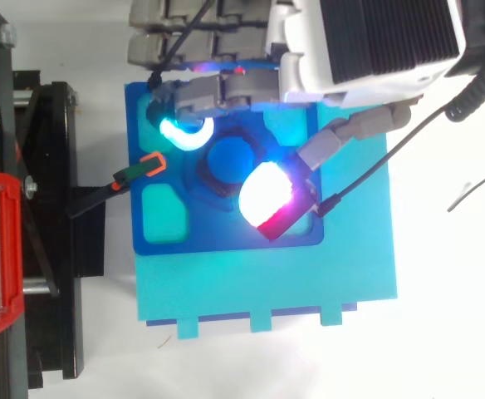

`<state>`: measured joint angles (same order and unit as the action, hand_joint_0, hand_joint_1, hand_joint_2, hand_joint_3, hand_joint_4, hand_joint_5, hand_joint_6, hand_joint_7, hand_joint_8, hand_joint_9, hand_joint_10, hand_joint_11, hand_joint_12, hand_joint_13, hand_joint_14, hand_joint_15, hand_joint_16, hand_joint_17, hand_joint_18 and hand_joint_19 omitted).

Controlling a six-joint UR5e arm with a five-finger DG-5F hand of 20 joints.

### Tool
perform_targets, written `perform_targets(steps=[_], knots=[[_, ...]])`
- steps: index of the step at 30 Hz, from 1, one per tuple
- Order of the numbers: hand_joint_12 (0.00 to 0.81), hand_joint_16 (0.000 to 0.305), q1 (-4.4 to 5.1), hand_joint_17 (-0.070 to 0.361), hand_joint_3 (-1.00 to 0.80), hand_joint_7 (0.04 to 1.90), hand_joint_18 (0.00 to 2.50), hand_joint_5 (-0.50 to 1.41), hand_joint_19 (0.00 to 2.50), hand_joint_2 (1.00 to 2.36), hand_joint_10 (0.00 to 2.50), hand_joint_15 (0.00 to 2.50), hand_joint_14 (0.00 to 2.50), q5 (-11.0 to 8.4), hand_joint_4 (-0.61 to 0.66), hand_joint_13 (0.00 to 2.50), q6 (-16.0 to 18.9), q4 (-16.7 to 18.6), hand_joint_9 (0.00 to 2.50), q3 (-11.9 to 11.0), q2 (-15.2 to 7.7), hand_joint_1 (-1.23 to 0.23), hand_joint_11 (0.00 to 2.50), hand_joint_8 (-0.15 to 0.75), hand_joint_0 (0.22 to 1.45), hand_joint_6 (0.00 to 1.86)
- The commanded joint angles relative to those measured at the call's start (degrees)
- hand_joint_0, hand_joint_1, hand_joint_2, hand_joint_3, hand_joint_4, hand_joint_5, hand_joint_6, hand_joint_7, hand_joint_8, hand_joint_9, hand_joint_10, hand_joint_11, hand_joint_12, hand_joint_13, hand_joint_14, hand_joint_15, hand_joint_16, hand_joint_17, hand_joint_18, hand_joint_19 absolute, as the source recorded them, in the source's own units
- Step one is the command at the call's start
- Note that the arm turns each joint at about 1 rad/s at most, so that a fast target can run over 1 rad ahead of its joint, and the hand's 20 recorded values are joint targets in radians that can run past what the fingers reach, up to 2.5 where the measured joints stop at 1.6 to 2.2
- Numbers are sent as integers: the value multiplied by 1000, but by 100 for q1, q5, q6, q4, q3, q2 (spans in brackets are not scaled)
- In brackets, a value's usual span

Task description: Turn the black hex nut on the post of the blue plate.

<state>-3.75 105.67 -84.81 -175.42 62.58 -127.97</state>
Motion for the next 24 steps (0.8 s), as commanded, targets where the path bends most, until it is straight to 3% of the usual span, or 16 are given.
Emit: perform_targets(steps=[1,5,13,24], knots=[[372,61,129,138,-500,986,41,-206,93,1000,0,24,0,-240,179,202,26,-1,218,0,0,-256,0,232,475,503],[373,61,287,138,-500,982,41,-207,86,1000,0,21,1,-390,178,202,26,-18,219,0,0,-255,0,231,475,503],[373,61,489,138,-500,981,41,-205,88,1000,0,17,0,-618,177,199,26,-54,216,0,0,-246,0,232,474,503],[371,61,559,137,-500,1059,40,-194,87,1000,0,16,0,-697,181,198,26,-229,216,0,0,-243,0,231,475,502]])
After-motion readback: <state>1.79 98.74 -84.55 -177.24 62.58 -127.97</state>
